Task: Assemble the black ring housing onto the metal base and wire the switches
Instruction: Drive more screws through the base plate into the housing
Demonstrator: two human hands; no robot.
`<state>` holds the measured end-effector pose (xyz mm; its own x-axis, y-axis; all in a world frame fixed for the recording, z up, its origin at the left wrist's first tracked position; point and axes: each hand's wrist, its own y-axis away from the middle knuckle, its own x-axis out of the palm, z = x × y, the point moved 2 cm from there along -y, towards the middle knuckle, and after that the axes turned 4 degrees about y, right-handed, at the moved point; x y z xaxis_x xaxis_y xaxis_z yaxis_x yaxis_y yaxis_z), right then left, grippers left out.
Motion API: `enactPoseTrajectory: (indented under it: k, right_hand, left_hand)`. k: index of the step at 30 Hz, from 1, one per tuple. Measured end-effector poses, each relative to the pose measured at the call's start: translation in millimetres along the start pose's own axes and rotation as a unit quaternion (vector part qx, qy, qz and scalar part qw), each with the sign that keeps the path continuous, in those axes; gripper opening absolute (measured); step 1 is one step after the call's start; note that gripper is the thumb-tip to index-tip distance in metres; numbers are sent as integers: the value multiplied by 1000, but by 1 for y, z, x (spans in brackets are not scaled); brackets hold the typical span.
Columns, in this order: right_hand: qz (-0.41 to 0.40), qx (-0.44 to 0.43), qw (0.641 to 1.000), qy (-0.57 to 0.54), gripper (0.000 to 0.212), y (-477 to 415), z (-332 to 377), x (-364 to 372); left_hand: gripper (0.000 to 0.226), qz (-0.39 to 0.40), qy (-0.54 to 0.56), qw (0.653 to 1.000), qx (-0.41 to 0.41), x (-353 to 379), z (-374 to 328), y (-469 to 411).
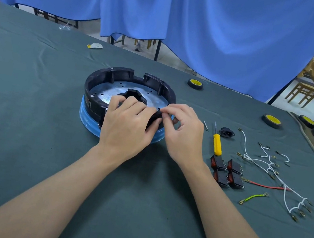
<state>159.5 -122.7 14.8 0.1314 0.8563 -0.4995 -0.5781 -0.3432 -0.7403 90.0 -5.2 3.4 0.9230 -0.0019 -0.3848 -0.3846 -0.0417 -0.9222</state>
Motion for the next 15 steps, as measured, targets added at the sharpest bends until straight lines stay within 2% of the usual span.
enactPoseTrajectory:
  k: [6, 11, 15]
  right_hand:
    - [-65, 9, 997, -33, 34, 4, -1, -1]
    - [0, 5, 1000, 0, 36, 6, -2, 1]
    - [-2, 6, 1000, 9, 34, 4, -3, 0]
  left_hand:
    - [22, 0, -1, 1000, 1, -1, 1, 0]
    - [21, -5, 3, 1000, -1, 0, 1, 0]
    - [22, -5, -13, 1000, 11, -1, -1, 0]
